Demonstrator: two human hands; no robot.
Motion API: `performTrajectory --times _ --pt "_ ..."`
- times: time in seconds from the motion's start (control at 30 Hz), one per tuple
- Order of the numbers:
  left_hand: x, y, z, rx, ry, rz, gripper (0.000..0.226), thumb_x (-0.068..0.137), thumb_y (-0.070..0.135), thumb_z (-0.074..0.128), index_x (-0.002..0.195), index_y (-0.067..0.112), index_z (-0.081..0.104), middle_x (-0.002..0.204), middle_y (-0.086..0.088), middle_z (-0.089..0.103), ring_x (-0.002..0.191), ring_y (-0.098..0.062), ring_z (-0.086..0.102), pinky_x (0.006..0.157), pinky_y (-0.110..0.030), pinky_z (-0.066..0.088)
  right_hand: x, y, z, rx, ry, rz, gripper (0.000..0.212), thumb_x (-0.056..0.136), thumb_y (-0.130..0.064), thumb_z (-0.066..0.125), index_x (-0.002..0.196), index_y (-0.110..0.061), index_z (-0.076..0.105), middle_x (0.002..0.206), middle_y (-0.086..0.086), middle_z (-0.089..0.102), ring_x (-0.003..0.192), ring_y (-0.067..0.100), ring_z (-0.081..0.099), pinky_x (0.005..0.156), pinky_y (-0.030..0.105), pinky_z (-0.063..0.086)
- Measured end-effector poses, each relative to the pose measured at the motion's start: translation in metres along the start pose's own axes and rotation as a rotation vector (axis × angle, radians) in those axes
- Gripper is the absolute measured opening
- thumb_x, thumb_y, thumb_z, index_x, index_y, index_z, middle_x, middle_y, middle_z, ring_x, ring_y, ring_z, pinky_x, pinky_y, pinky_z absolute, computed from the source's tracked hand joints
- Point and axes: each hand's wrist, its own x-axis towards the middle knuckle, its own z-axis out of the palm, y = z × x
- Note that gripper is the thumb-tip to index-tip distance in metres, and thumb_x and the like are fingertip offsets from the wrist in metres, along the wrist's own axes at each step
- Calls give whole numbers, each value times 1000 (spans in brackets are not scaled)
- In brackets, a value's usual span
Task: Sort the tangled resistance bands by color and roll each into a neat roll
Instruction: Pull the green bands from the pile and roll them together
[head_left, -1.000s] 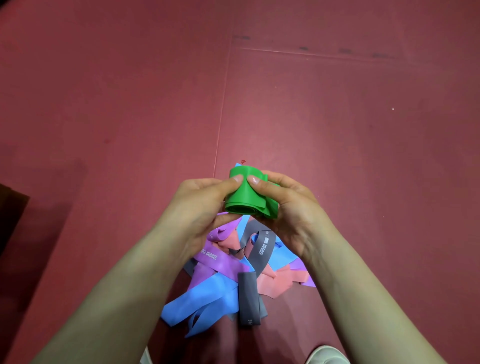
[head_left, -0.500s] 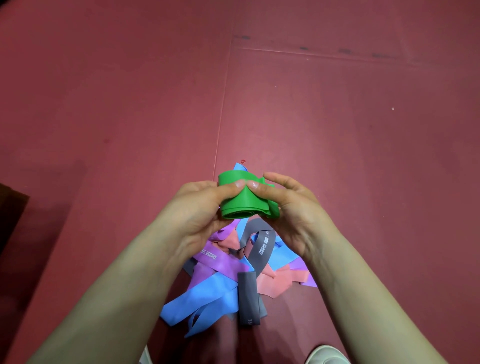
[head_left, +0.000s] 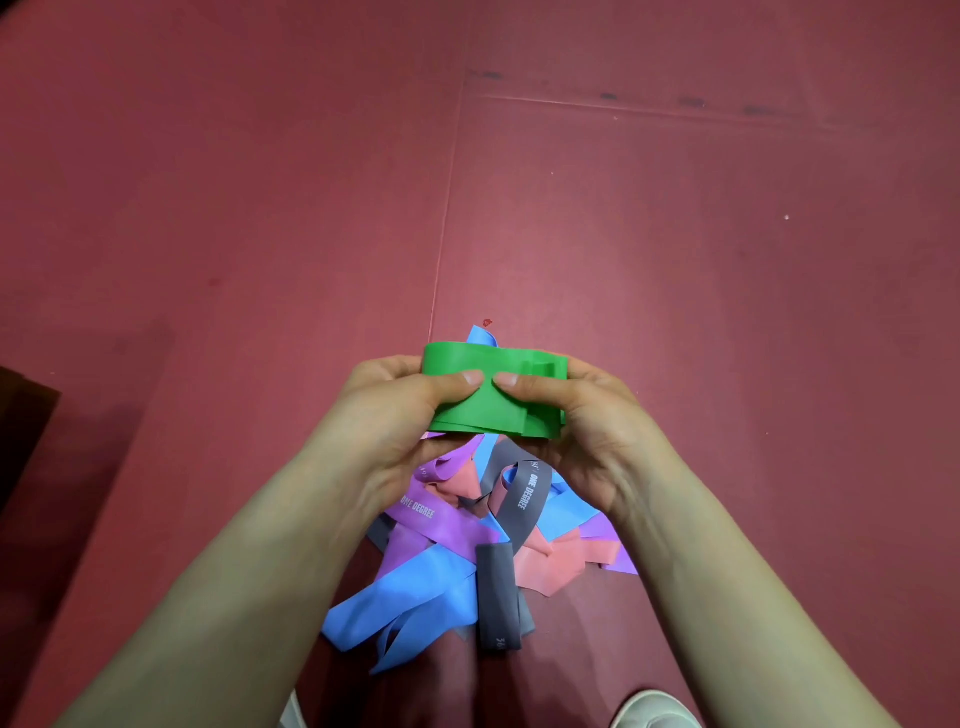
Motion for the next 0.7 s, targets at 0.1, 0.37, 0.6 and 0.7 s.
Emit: performTrajectory --times 0.1,0.37,0.6,0.7 --pt "-1 0 0 -9 -16 -7 16 84 -5 63 99 -2 67 77 -11 71 56 -12 68 48 -21 54 2 0 0 74 34 -49 39 75 15 65 111 0 58 76 11 66 55 17 66 50 23 54" --pt "0 1 2 -69 -83 -18 26 85 -4 61 110 -4 65 103 -22 71 87 -27 70 77 -33 58 2 0 0 88 66 -71 43 75 16 64 112 -4 55 75 8 65 54 17 65 49 23 53" --pt "-1 5 3 -202 -121 -99 31 88 2 59 116 -11 60 112 -27 67 104 -32 66 81 -36 58 4 0 -1 131 110 -51 51 76 12 66 121 -7 50 93 12 64 55 15 66 48 23 52" --pt "0 6 2 -280 -163 -167 33 91 4 52 120 -10 57 114 -24 66 109 -31 64 87 -38 53 5 0 -3 164 93 -35 40 78 10 66 111 -8 53 88 11 64 52 14 66 47 22 52"
